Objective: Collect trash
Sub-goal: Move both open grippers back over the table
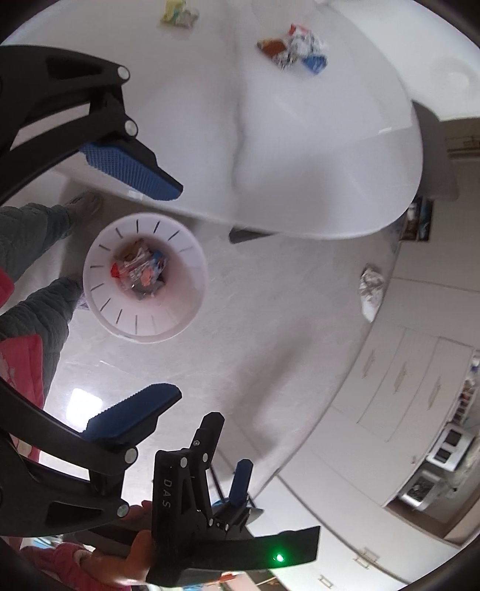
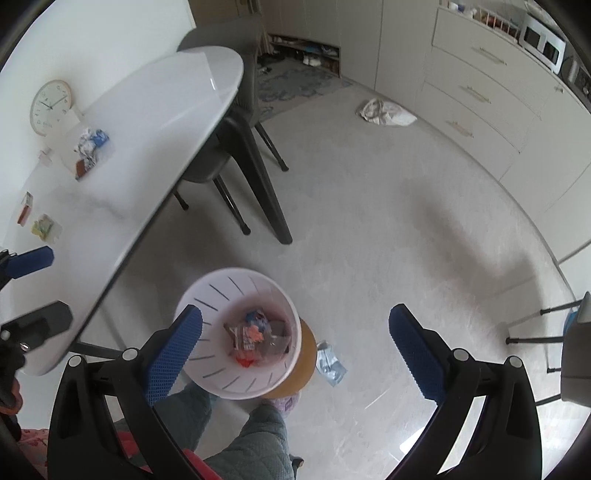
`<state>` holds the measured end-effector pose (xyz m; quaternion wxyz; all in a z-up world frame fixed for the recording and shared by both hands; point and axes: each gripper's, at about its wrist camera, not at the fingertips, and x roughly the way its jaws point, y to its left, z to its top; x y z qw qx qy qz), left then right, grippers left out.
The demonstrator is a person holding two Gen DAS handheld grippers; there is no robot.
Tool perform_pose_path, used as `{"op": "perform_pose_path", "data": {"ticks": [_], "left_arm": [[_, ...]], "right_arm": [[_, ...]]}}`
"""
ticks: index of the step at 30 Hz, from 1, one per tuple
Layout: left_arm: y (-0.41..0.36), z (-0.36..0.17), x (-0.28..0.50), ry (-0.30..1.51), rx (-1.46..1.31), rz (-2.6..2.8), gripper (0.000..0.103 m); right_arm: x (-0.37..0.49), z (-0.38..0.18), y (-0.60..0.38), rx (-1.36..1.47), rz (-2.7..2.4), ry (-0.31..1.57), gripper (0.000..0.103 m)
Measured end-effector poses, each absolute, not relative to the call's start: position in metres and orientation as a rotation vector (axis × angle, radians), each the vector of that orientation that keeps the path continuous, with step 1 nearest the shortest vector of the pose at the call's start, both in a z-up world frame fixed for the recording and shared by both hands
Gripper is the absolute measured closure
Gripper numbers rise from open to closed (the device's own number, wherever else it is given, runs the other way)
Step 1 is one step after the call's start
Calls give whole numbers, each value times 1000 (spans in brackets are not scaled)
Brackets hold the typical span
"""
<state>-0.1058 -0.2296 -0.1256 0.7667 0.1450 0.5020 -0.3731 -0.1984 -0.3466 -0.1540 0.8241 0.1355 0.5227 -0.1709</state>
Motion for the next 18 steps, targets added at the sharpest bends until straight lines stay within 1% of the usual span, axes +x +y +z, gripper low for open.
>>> {"op": "perform_pose_path", "data": {"ticks": [6, 13, 18], "left_arm": [[-174, -93, -80, 1014, 258, -684, 8], [-72, -67, -20, 952, 161, -445, 8], [-7, -63, 21, 942, 103, -315, 8]], "right_arm": [[-154, -128, -320, 256, -286, 1065, 3], [-54, -106, -249, 157, -103, 1016, 3], [28, -97, -188, 111, 29, 985, 3]]}}
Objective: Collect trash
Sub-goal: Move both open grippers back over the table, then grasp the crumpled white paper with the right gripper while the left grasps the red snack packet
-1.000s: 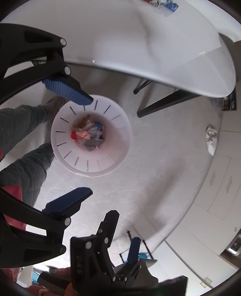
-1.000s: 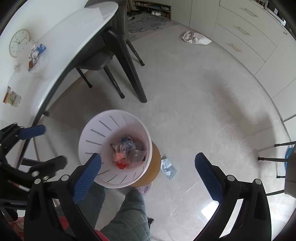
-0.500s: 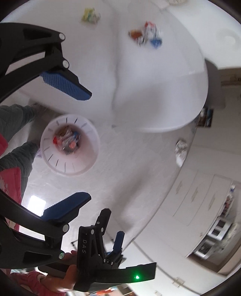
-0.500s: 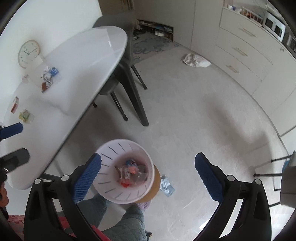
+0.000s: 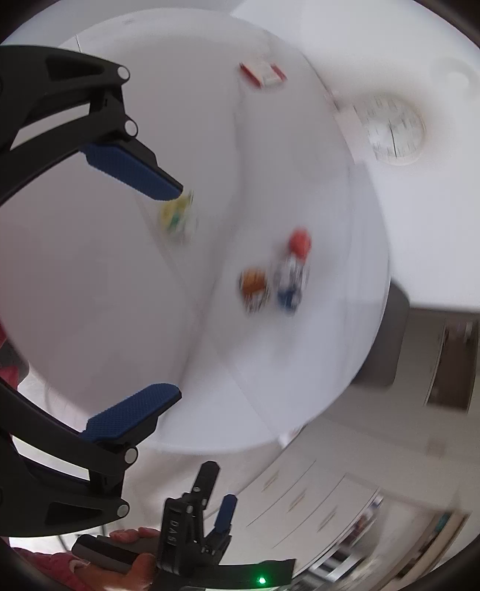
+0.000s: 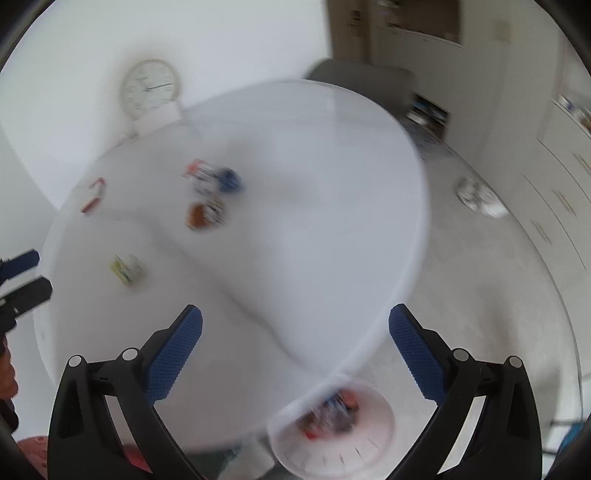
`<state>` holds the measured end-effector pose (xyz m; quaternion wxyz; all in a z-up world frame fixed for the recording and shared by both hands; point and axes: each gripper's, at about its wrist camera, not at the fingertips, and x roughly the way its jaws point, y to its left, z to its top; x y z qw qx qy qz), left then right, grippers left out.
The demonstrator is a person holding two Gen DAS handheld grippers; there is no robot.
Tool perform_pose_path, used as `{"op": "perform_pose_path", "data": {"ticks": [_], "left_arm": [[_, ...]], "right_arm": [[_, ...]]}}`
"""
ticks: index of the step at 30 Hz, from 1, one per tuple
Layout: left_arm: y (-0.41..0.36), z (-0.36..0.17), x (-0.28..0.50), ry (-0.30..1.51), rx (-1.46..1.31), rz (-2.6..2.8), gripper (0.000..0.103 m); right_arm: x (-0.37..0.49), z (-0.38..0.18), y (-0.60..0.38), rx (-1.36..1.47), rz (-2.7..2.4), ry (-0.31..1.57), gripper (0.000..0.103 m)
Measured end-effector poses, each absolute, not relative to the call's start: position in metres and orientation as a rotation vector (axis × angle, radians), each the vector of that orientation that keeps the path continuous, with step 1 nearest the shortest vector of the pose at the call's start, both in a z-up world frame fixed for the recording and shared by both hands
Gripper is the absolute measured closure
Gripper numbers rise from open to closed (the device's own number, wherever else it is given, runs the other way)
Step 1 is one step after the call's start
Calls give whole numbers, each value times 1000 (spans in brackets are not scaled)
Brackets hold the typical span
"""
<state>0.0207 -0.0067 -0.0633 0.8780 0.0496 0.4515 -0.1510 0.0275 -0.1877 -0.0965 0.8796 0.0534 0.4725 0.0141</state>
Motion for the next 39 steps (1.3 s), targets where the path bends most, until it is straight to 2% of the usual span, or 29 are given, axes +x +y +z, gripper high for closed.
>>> {"op": "perform_pose_path", "data": {"ticks": [7, 12, 20, 22, 25, 26, 29, 39], "left_arm": [[66, -65, 77, 949, 44, -243, 8], [95, -75, 109, 966, 44, -242, 8], [118, -103, 158, 1005, 29, -247, 8], [121, -109, 170, 1016, 20, -250, 8], [120, -114, 184, 1023, 12, -251, 8], [118, -115, 188, 1026, 11, -249, 8], [114, -116, 198, 1034, -17, -250, 8], [73, -118, 258, 1117, -201, -198, 8]], "right_arm": [[144, -109, -109, 10, 171, 1013, 3], [221, -139, -69, -167, 248, 1054, 3], [282, -193, -42, -422, 336, 1145, 4], [289, -202, -38, -477, 351, 1166, 11], [295, -212, -36, -502, 377, 1203, 31], [296, -213, -36, -500, 385, 1213, 42], [296, -211, -38, -484, 401, 1215, 51], [283, -151, -81, -203, 338, 1103, 54]]}}
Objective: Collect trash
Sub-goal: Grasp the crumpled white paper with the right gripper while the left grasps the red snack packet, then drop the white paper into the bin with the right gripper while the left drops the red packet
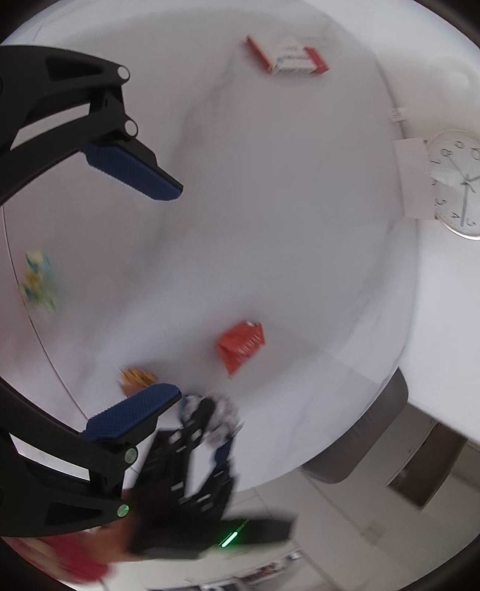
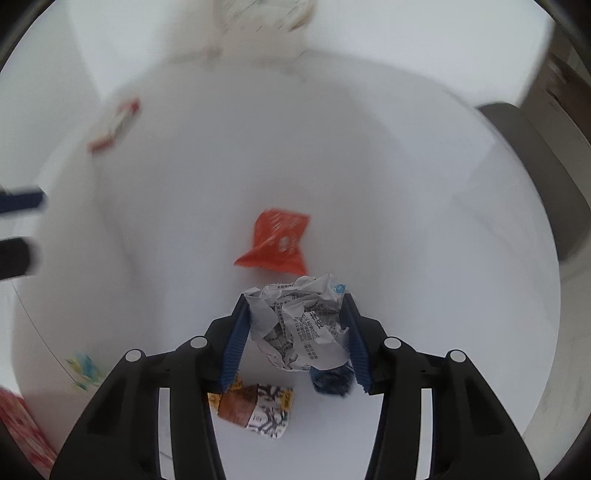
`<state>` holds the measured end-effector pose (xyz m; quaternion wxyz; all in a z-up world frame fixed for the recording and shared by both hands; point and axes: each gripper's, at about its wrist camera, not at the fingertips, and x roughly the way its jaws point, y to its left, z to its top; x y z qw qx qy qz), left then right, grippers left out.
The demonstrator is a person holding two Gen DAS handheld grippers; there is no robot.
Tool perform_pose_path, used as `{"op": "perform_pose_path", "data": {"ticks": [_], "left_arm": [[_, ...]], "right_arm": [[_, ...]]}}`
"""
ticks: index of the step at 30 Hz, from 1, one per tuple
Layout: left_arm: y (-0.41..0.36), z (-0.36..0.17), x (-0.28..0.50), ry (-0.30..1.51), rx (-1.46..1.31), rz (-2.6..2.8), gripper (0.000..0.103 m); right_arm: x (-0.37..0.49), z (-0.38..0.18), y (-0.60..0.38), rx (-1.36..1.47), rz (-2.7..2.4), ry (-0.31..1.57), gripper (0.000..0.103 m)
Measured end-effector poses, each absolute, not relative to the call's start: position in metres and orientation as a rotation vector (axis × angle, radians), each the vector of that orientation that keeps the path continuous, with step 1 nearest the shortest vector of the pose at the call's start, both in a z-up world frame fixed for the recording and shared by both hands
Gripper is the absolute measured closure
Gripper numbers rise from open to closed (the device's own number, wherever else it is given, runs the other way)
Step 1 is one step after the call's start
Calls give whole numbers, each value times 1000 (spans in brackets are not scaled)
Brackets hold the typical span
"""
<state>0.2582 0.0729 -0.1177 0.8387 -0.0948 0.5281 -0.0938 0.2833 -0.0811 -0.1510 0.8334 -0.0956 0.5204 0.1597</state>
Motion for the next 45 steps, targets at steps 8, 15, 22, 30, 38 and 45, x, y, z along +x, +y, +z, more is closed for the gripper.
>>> {"op": "perform_pose_path", "data": {"ticks": [8, 15, 22, 30, 38, 45], "left_arm": [[2, -156, 322, 1225, -269, -99, 11], [-39, -193, 360, 1296, -268, 12, 24], [-55, -212, 370, 1324, -265, 98, 38], [-60, -227, 377, 1358, -245, 115, 57], [-51, -220, 369, 1336, -211, 46, 59], [-38, -168, 317, 1250, -122, -50, 60]], "right_arm": [[233, -113, -153, -28, 218, 989, 54], [196, -116, -201, 61, 168, 974, 53], [181, -134, -226, 147, 150, 978, 53], [181, -134, -224, 154, 152, 982, 53], [174, -129, -226, 176, 126, 975, 53], [135, -111, -227, 182, 83, 954, 53]]}}
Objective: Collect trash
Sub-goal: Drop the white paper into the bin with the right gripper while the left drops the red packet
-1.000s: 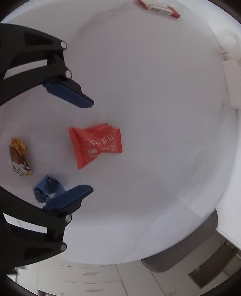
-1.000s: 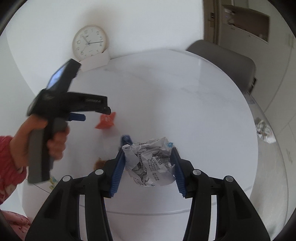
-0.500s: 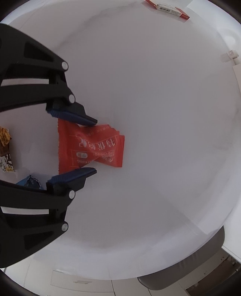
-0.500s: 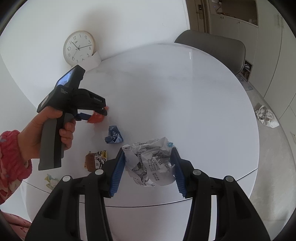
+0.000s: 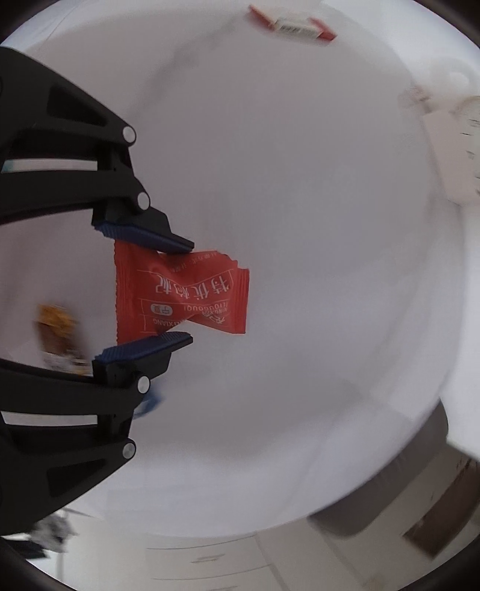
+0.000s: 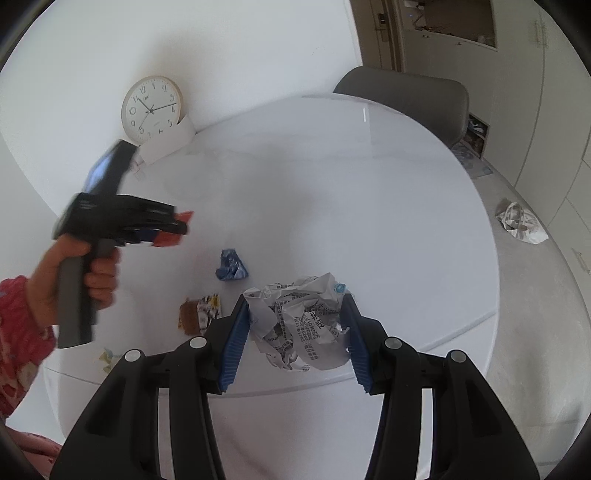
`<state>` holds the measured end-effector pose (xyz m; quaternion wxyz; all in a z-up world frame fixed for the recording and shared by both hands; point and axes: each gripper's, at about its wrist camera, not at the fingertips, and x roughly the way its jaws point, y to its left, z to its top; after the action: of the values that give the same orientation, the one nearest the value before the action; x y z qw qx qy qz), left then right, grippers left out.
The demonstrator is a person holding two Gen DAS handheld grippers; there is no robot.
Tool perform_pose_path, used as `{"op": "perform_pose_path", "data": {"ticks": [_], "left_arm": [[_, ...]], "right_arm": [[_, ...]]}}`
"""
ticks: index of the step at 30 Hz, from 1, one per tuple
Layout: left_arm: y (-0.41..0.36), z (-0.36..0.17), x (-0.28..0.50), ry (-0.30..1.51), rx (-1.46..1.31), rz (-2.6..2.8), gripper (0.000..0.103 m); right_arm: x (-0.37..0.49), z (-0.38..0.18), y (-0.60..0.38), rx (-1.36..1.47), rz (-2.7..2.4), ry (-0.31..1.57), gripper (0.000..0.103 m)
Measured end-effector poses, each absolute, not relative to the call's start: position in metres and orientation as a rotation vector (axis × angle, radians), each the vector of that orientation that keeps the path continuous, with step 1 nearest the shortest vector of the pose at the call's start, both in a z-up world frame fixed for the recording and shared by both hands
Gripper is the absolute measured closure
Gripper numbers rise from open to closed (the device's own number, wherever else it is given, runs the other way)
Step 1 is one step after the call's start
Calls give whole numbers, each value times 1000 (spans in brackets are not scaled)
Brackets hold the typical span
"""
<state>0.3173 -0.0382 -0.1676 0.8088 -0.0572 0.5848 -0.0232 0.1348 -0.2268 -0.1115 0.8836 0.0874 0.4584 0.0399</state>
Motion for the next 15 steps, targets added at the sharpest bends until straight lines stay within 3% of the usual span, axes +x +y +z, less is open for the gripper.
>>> {"op": "perform_pose_path", "data": {"ticks": [7, 15], "left_arm": [[-46, -105, 208, 1173, 21, -194, 60], [-85, -97, 89, 1199, 106, -481, 60]], "right_arm": [[51, -94, -230, 202, 24, 968, 53], [-83, -117, -259, 254, -152, 1083, 51]]}}
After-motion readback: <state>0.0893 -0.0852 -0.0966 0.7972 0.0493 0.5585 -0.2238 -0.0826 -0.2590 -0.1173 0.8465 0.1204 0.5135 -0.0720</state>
